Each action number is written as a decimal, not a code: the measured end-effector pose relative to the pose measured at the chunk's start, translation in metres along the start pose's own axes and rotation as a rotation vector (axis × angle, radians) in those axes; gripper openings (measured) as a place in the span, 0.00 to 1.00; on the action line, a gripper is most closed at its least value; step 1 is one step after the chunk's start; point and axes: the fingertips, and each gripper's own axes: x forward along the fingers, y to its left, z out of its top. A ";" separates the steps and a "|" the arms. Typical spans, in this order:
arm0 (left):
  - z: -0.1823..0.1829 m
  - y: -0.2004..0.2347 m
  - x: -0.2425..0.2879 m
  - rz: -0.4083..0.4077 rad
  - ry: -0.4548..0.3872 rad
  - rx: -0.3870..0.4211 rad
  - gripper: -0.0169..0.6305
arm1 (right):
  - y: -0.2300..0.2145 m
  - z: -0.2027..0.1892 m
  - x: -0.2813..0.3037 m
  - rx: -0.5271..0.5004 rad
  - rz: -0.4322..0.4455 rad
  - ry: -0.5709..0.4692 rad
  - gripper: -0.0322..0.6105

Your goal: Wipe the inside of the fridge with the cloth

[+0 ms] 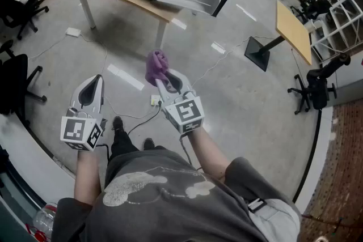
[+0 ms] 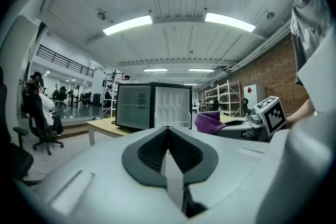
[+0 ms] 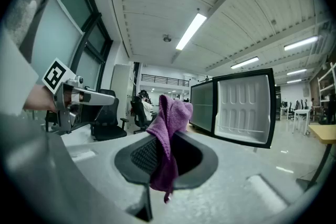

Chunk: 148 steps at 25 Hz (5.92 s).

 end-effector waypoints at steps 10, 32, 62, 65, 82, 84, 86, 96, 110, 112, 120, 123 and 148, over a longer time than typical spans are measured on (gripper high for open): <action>-0.007 0.028 -0.011 0.051 0.008 0.000 0.05 | 0.018 0.000 0.022 -0.018 0.026 -0.004 0.11; -0.019 0.221 0.078 0.048 0.013 -0.027 0.05 | -0.040 0.007 0.226 0.101 -0.179 0.001 0.11; 0.081 0.348 0.401 -0.149 -0.033 0.032 0.05 | -0.187 0.089 0.503 0.062 -0.223 -0.119 0.11; 0.094 0.348 0.432 -0.160 -0.043 0.050 0.05 | -0.196 0.100 0.522 0.055 -0.185 -0.141 0.11; 0.150 0.393 0.547 -0.296 -0.093 0.117 0.05 | -0.282 0.187 0.612 -0.023 -0.441 -0.130 0.11; 0.156 0.403 0.559 -0.317 -0.106 0.125 0.05 | -0.296 0.197 0.625 -0.042 -0.494 -0.121 0.11; 0.159 0.412 0.570 -0.339 -0.114 0.133 0.05 | -0.307 0.205 0.640 -0.070 -0.532 -0.107 0.11; 0.158 0.447 0.606 -0.440 -0.126 0.116 0.05 | -0.369 0.210 0.705 -0.145 -0.665 -0.010 0.11; 0.146 0.448 0.614 -0.513 -0.112 0.101 0.05 | -0.337 0.208 0.727 -0.154 -0.522 -0.014 0.11; 0.145 0.447 0.613 -0.500 -0.110 0.098 0.05 | -0.323 0.208 0.724 -0.155 -0.489 -0.030 0.11; 0.137 0.440 0.604 -0.431 -0.076 0.082 0.05 | -0.271 0.211 0.708 -0.133 -0.325 -0.068 0.12; 0.134 0.436 0.598 -0.413 -0.068 0.077 0.05 | -0.253 0.210 0.702 -0.128 -0.258 -0.081 0.12; 0.127 0.392 0.599 -0.483 -0.049 0.093 0.05 | -0.354 0.149 0.674 -0.073 -0.485 0.318 0.12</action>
